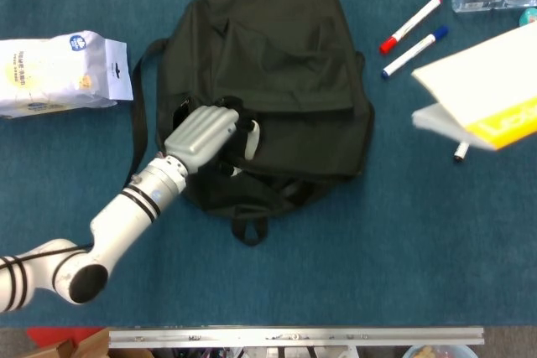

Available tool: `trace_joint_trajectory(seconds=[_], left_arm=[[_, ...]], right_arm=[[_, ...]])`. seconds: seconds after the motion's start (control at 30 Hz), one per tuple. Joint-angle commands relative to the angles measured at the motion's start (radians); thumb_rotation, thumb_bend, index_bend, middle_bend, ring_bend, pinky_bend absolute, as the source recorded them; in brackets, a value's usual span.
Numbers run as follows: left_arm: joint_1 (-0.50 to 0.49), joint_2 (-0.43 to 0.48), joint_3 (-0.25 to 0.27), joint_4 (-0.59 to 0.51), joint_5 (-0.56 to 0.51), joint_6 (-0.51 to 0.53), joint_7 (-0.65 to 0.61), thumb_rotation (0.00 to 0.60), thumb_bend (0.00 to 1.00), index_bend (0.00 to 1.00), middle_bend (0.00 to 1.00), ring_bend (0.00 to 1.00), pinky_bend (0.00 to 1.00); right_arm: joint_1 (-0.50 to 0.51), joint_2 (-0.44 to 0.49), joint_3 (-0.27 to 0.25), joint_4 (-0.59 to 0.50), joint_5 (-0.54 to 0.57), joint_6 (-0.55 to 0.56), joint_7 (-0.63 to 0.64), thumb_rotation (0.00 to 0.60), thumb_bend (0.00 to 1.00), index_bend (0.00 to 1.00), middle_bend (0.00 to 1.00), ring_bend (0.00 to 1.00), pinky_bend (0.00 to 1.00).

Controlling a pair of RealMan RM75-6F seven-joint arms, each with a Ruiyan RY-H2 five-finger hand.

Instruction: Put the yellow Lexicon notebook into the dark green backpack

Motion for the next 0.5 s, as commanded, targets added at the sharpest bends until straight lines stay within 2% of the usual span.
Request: trace_joint_trajectory(seconds=[0.03,0.3,0.5], left_arm=[[0.002,0.068,-0.048,-0.079,-0.089,-0.046,-0.088,0.6,0.38,0.69,0.4,0.29,0.14],[0.007,0.162,-0.107,-0.166,-0.229,-0.104,-0.217,0.6,0.38,0.67,0.4,0.29,0.14],[-0.001,0.187,-0.137,-0.187,-0.31,-0.125,-0.264,0.6,0.38,0.65,0.4,0.29,0.15]], right_arm=[[-0.004,0.007,-0.027,-0.035,-0.052,0.02,0.011,0.6,0.37,0.89,0.76,0.68,0.73],[-0.003,0.011,-0.071,-0.106,-0.14,0.035,0.047,0.6,0.37,0.9,0.76,0.69,0.73],[0.004,-0.003,-0.104,-0.137,-0.202,0.027,0.068,0.6,0.37,0.9,0.76,0.69,0.74]])
